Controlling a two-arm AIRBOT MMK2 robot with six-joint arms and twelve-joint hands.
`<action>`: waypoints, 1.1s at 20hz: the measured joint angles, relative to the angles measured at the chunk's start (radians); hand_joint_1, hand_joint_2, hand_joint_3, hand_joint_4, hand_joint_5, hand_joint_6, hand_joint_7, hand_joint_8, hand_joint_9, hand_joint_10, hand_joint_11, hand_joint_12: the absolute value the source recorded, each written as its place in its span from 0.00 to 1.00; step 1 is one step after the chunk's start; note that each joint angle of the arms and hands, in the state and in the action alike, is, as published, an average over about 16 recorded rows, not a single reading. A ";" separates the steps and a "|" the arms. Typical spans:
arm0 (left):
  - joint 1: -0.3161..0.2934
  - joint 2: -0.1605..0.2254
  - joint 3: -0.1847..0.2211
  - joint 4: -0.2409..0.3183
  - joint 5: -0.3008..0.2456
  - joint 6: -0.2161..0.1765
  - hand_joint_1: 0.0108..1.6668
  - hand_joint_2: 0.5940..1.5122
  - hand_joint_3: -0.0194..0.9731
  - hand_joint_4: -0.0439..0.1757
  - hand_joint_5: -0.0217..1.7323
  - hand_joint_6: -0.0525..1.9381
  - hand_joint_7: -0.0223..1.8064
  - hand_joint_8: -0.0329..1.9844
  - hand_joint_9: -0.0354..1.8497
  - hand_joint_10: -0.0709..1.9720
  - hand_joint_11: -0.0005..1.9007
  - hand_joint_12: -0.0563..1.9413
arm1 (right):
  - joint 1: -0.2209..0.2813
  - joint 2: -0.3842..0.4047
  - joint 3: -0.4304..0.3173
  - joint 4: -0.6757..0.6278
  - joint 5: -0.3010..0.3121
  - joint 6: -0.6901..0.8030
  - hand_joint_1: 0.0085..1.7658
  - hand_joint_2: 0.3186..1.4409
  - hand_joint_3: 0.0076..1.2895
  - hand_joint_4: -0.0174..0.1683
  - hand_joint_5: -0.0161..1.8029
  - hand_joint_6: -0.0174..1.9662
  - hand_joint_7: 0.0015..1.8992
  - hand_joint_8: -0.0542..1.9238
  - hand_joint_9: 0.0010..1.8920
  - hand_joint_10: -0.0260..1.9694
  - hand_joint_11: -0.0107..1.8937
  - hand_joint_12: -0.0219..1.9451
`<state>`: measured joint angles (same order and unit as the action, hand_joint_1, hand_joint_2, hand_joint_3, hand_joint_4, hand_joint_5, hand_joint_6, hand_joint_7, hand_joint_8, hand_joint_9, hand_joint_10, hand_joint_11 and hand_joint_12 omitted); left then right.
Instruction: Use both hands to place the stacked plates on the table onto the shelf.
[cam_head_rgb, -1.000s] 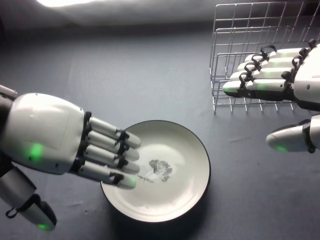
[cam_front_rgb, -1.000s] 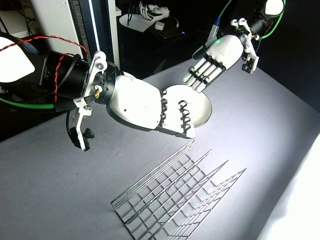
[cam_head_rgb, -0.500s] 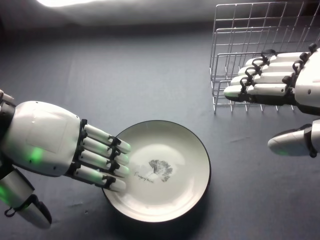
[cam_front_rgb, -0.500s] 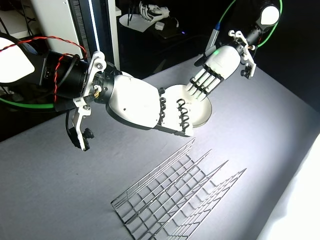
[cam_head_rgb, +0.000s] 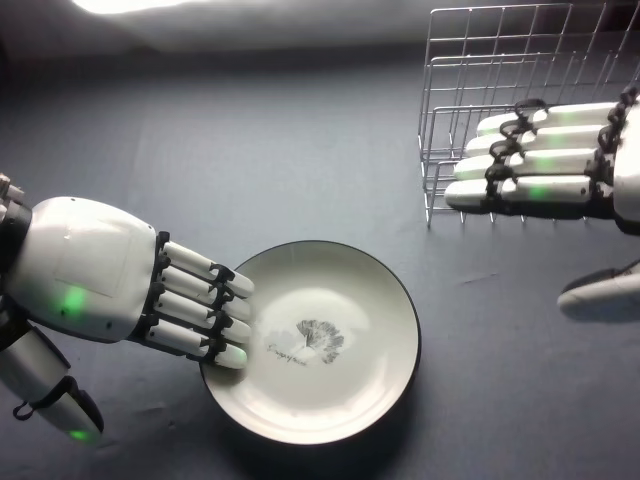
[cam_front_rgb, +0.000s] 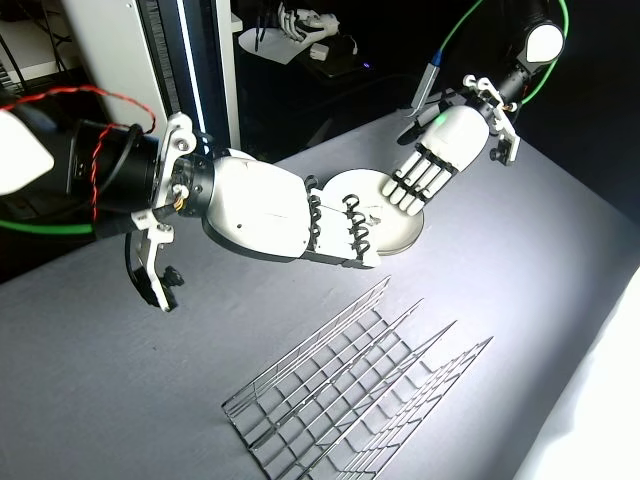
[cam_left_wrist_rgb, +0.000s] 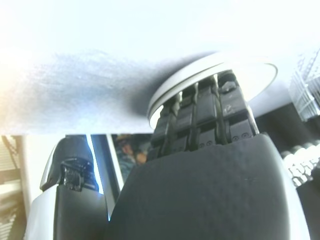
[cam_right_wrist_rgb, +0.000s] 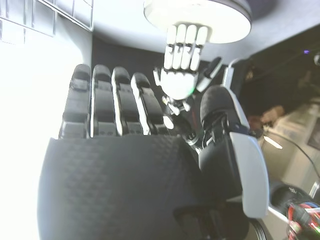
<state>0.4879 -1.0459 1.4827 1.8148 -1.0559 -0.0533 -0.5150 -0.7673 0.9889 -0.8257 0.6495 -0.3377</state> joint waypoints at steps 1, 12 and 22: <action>0.003 -0.002 0.003 0.001 0.000 0.001 0.00 0.63 0.05 0.19 0.02 0.02 0.02 0.01 0.03 0.04 0.01 0.02 | -0.007 -0.006 0.014 -0.009 0.035 0.000 0.00 0.90 0.01 0.09 0.02 0.02 0.01 0.03 0.01 0.02 0.02 0.01; 0.035 -0.014 -0.002 0.002 0.004 0.013 0.00 0.63 0.04 0.17 0.01 0.02 0.01 0.01 0.03 0.04 0.01 0.03 | -0.055 -0.084 0.139 -0.095 0.288 0.012 0.00 0.90 0.01 0.10 0.02 0.02 0.01 0.03 0.01 0.02 0.02 0.01; 0.049 -0.062 -0.032 -0.037 0.048 0.021 0.00 0.63 0.04 0.17 0.01 0.01 0.01 0.01 0.02 0.03 0.01 0.04 | -0.076 -0.138 0.177 -0.102 0.268 0.022 0.00 0.90 0.01 0.10 0.02 0.02 0.01 0.03 0.01 0.02 0.02 0.01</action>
<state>0.5367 -1.1084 1.4504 1.7775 -1.0080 -0.0320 -0.5908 -0.9052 1.1658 -0.9279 0.9180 -0.3156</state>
